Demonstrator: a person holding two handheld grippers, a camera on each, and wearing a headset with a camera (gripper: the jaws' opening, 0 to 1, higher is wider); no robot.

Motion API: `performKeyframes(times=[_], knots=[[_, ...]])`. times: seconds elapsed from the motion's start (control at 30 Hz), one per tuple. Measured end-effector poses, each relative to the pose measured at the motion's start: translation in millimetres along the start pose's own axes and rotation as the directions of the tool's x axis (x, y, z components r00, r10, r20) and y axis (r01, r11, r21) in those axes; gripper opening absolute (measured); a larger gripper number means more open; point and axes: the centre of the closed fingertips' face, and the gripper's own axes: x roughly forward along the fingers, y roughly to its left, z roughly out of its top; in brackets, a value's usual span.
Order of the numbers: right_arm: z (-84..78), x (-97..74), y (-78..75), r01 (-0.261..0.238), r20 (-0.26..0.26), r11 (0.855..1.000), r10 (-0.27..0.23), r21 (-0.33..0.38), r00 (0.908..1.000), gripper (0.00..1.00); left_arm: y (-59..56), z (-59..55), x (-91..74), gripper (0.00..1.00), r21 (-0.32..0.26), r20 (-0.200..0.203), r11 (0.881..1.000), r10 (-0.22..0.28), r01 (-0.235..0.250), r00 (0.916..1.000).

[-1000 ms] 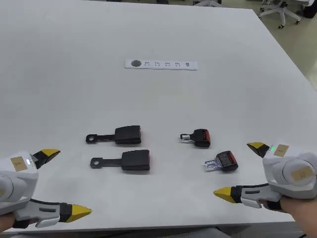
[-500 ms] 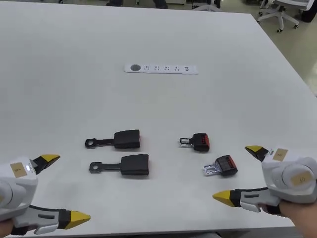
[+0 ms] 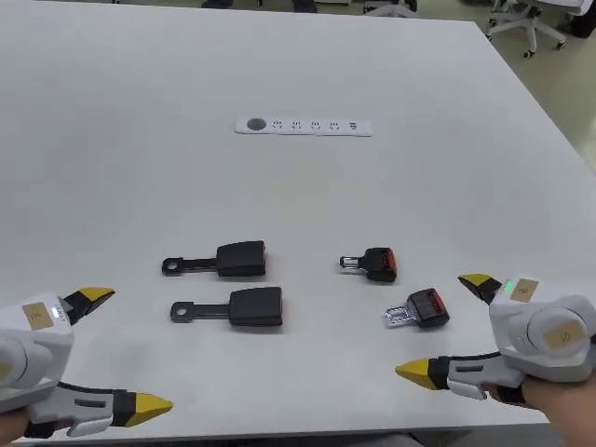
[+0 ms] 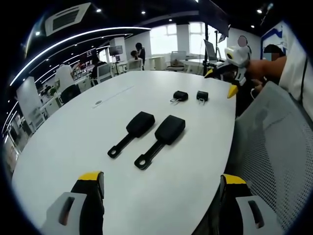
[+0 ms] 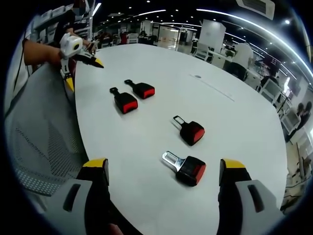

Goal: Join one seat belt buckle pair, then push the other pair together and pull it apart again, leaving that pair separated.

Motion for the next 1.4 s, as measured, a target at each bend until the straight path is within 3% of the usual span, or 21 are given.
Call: performKeyframes(times=[0.1, 0.17, 0.87, 1.23, 1.4], knots=[[-0.6, 0.4, -0.8, 0.002, 0.000, 1.000, -0.002, -0.002, 1.0000, 0.93, 0.8, 0.0, -0.8, 1.00, 0.002, 0.002, 1.000, -0.001, 0.001, 1.0000], [-1.7, 0.5, -2.2, 0.005, -0.002, 1.000, -0.005, -0.003, 1.0000, 0.93, -0.1, 0.5, -2.0, 1.00, 0.039, 0.003, 0.999, -0.008, 0.008, 1.0000], [-6.7, -3.4, -7.9, 0.002, -0.023, 1.000, -0.003, -0.030, 0.9997, 0.88, 4.8, 4.1, -2.3, 0.99, 0.014, 0.011, 1.000, 0.003, -0.004, 0.9999], [-10.6, -3.4, -14.0, -0.006, -0.038, 0.997, 0.003, -0.073, 0.9993, 0.85, 10.5, -3.2, -1.2, 0.99, 0.026, -0.013, 1.000, 0.009, -0.008, 0.9999], [-9.7, -3.2, -16.5, -0.014, -0.042, 0.996, 0.010, -0.087, 0.9991, 0.85, 8.2, 0.0, 0.8, 0.97, 0.049, -0.024, 0.999, -0.004, 0.006, 0.9997]])
